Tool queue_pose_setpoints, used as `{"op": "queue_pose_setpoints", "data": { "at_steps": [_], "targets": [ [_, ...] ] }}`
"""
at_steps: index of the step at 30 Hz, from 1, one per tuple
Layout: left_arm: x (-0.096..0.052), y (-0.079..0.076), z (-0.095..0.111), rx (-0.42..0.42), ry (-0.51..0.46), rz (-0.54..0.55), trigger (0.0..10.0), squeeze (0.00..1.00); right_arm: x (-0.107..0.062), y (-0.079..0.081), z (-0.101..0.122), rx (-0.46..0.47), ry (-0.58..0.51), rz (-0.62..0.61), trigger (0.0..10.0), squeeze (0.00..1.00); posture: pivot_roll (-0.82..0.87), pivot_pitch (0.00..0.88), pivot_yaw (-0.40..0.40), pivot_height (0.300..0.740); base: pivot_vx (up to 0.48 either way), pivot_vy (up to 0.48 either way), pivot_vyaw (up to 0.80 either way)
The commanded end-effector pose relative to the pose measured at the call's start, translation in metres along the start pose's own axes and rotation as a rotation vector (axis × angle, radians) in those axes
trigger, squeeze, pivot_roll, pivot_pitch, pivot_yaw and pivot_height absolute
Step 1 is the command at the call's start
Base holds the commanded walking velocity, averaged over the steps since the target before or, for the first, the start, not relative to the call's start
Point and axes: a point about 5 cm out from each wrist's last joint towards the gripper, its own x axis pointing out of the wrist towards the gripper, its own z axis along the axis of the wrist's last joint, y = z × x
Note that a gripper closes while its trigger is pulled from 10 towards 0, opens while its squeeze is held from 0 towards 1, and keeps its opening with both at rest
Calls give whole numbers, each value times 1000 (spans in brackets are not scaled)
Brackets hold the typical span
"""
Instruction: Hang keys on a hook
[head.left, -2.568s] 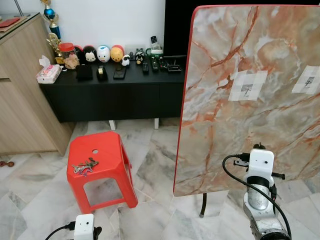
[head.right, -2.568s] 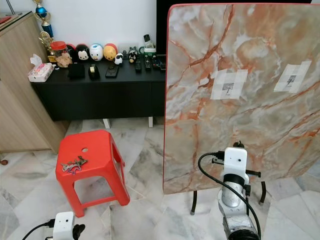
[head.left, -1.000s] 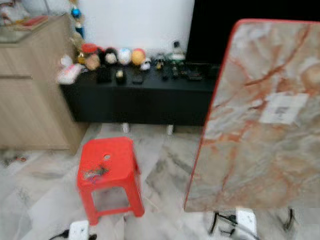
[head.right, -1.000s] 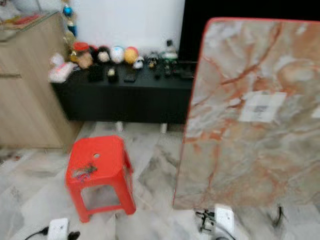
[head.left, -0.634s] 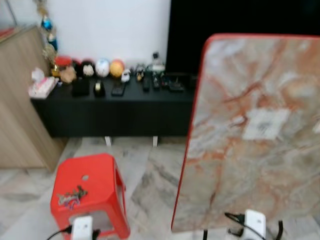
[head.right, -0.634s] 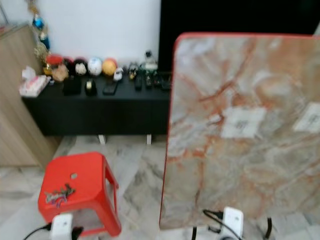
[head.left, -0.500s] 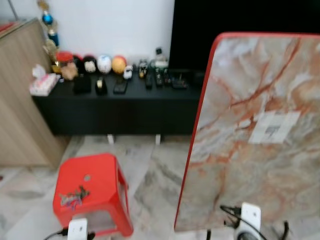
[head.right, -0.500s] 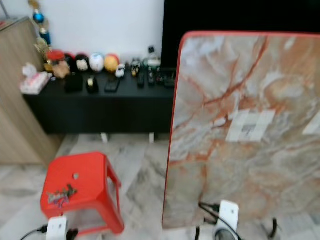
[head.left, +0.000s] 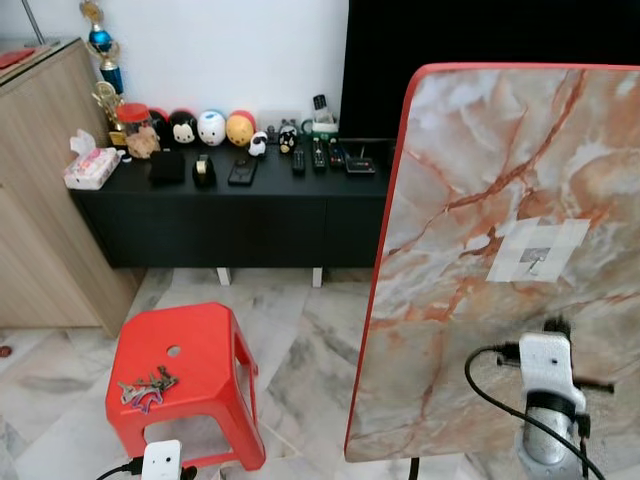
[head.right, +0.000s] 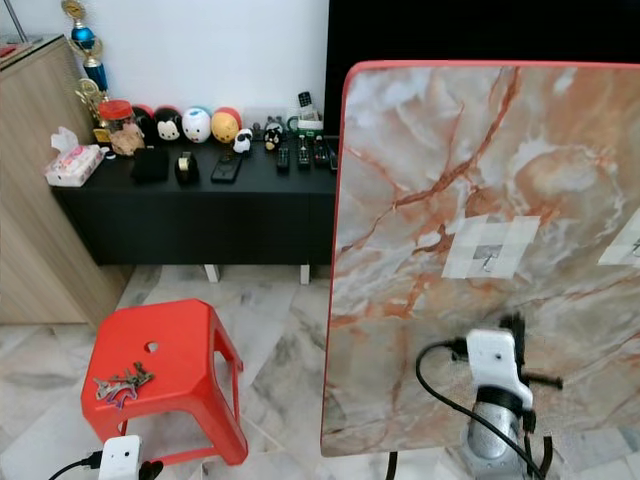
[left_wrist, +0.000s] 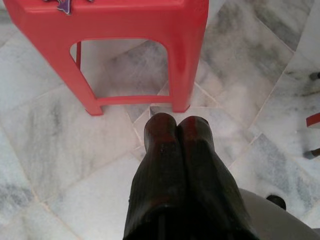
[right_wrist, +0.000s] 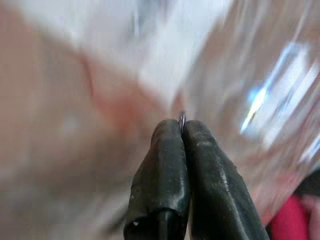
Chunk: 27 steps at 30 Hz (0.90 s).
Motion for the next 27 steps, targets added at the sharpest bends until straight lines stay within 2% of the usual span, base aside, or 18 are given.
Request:
{"op": "queue_pose_setpoints", "data": {
  "at_steps": [1,5,12,18,21,27],
  "targets": [
    [0,-3,-2,16,12,-13,10000,0,-1,-6,7,-35,-33,-31,10000,0,128,0,-61,740,0,0,0],
    [0,-5,-2,19,11,-19,10000,0,-18,-18,21,-116,-80,-38,10000,0,123,0,-61,740,0,0,0],
    [1,-6,-1,21,10,-23,10000,0,-23,-21,34,-230,-139,-12,10000,0,120,0,-63,740,0,0,0],
    [1,-7,-1,15,9,-23,10000,0,-14,-16,39,-236,-153,1,10000,0,122,0,-68,740,0,0,0],
    [1,-8,-1,12,10,-22,10000,0,-8,-16,38,-230,-124,-6,10000,0,124,0,-69,740,0,0,0],
    [1,-8,-2,13,15,-22,10000,0,-4,-8,36,-231,-113,58,10000,0,121,0,-67,740,0,0,0]
  ]
}}
